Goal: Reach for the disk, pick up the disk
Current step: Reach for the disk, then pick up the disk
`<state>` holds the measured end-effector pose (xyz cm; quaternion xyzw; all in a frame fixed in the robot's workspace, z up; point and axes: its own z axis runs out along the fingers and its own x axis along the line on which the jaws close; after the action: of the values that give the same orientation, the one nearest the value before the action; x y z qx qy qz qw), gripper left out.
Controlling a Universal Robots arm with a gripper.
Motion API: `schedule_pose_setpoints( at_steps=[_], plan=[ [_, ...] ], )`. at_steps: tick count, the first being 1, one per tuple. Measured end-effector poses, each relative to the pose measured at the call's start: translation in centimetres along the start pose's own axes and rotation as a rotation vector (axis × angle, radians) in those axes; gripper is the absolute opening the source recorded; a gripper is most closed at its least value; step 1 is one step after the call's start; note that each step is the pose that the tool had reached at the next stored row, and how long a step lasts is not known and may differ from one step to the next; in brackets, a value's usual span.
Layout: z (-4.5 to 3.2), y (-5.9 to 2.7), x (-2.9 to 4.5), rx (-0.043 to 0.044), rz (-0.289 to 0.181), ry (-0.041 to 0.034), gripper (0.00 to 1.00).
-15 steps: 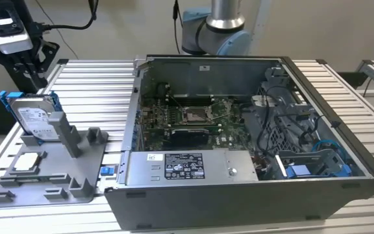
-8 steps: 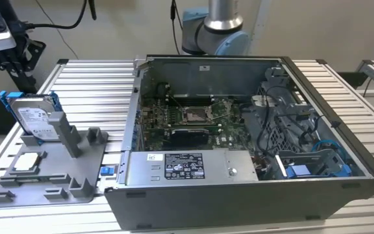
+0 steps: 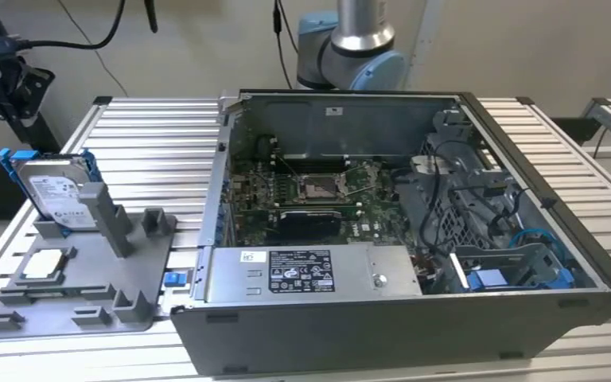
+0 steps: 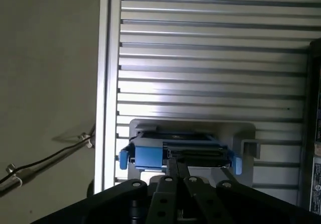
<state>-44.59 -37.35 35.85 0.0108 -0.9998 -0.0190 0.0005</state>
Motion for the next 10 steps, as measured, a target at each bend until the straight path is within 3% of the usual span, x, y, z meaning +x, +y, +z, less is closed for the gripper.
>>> schedule_pose_setpoints(
  at_steps=[4,10],
  plan=[
    [0.08,-0.01,0.8,0.0,-0.001,0.0,0.0],
    [0.15,-0.09,1.07,0.0,-0.002,0.0,0.0]
  ],
)
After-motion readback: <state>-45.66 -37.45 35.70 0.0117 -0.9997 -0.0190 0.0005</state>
